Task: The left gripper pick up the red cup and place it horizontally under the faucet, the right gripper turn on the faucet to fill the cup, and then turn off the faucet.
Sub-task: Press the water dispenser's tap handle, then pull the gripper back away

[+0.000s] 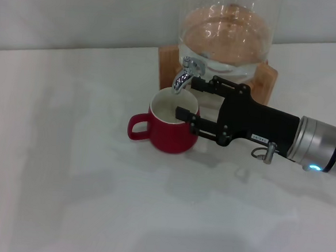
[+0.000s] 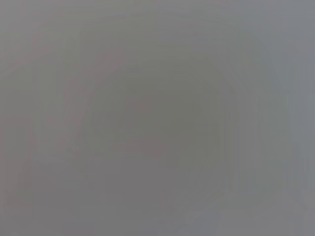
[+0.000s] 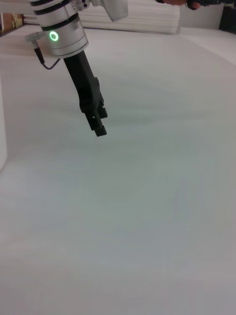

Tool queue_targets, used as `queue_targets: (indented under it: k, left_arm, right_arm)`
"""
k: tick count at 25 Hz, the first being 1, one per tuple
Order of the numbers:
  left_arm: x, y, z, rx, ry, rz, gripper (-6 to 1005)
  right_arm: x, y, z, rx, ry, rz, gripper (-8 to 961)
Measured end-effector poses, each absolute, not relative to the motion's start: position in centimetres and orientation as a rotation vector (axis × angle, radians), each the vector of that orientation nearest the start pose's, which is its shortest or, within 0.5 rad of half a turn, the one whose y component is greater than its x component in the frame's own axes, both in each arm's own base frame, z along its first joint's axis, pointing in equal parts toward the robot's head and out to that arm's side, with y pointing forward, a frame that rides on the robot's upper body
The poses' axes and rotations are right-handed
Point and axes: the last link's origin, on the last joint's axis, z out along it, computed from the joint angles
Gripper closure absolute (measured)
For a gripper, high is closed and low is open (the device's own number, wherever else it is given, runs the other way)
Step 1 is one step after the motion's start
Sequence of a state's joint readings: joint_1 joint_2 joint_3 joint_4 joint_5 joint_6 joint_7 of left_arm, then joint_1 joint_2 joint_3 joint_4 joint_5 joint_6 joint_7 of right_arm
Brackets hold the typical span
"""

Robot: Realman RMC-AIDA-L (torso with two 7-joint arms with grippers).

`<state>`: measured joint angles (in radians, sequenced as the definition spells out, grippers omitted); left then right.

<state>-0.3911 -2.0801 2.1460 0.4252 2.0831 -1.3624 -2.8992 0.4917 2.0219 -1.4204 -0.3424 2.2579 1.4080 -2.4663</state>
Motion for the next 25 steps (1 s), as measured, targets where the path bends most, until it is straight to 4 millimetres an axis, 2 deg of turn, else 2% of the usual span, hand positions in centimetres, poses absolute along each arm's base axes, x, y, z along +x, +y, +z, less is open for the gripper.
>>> queue_targets:
  k: [25]
  left_arm:
    - [-28.8,33.7,3.6,-1.174,-0.292,-0.750,300]
  right_arm:
    - [24.9,32.8,-2.3,-2.308,0.164,1.019,272]
